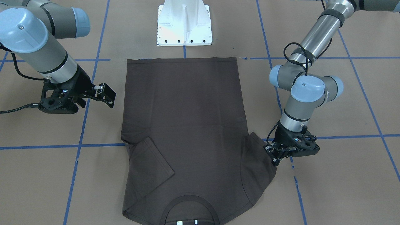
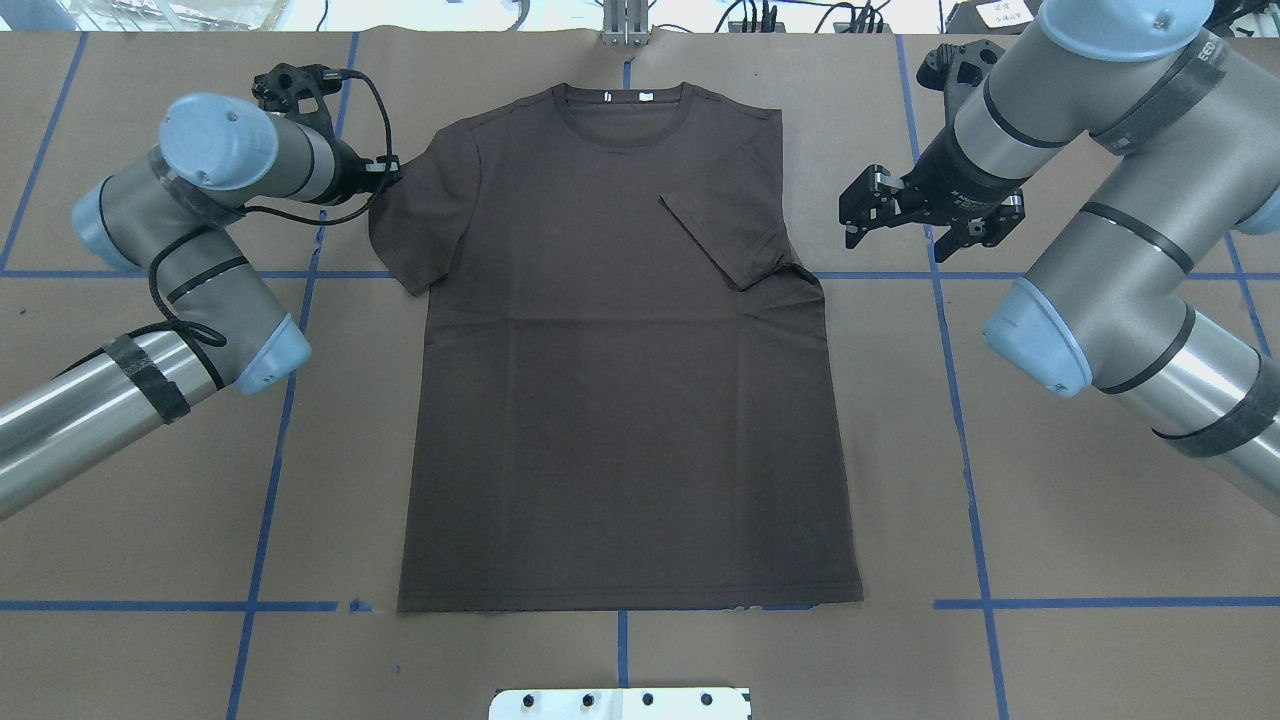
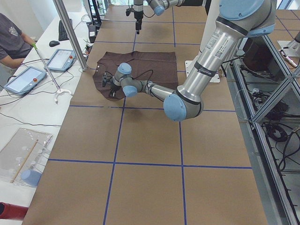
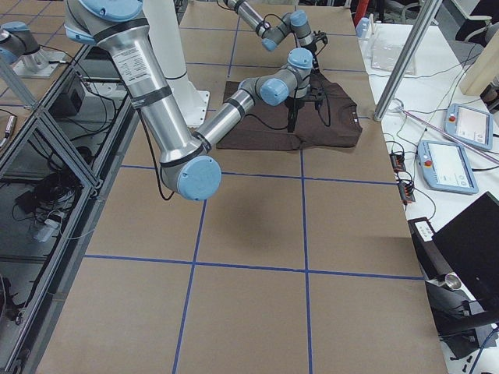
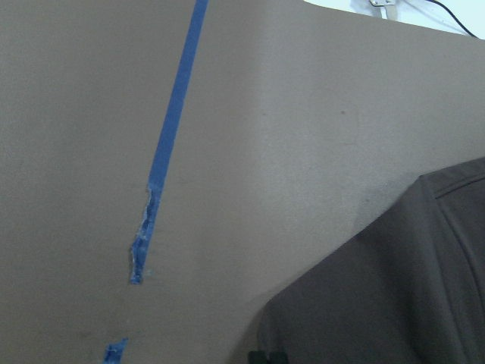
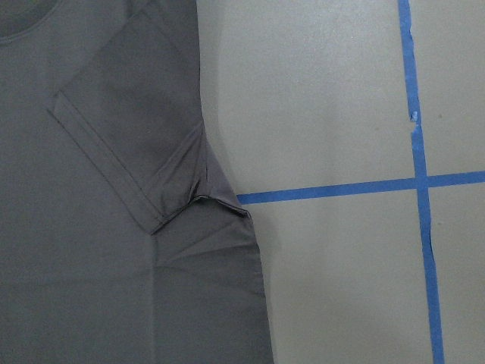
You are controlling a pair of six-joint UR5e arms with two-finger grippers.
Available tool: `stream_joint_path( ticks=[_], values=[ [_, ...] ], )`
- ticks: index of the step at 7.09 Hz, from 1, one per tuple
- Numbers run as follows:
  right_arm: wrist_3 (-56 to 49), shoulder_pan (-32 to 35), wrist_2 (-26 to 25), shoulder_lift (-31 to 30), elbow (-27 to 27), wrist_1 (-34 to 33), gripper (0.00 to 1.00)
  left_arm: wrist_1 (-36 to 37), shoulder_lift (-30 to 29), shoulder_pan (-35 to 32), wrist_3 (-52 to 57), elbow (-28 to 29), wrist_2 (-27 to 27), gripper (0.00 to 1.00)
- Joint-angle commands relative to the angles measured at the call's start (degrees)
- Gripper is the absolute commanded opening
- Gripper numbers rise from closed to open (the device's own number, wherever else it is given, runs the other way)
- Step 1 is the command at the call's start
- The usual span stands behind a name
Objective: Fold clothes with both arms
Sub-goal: 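Lift the right gripper away while the left gripper moves to the other sleeve, then grasp the sleeve with the left gripper and fold it inward onto the shirt body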
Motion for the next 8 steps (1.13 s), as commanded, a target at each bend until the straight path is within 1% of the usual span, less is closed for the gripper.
stream_joint_path(
  ticks=[1,2,3,4,6,7,8],
  values=[
    [0.00,0.03,-0.02,-0.88,1.38,0.00,1.00,6.75,-6.62,3.07,-7.98,-0.86,-0.01,0.00],
    [0.00,0.03,-0.11,-1.32,1.65,0.00,1.00,6.68,-12.31,4.57,-12.37,4.29,0.17,0.00],
    [0.00,0.03,-0.02,-2.37,2.27,0.00,1.00,6.16,-18.98,6.41,-16.42,12.34,0.43,0.00],
    [0.00,0.12,-0.02,-2.38,2.45,0.00,1.00,6.07,-20.62,6.78,-16.90,13.90,0.52,0.00],
    [-0.17,0.21,-0.20,-4.39,4.02,0.00,1.00,5.45,-20.72,7.57,-16.90,14.53,0.61,0.00],
    [-0.18,0.12,-0.29,-4.49,3.94,0.00,1.00,4.93,-20.72,7.75,-16.90,14.62,0.61,0.00],
    [-0.26,0.12,-0.29,-4.49,3.85,0.00,1.00,3.70,-20.72,7.92,-16.90,14.62,0.87,0.06]
  ],
)
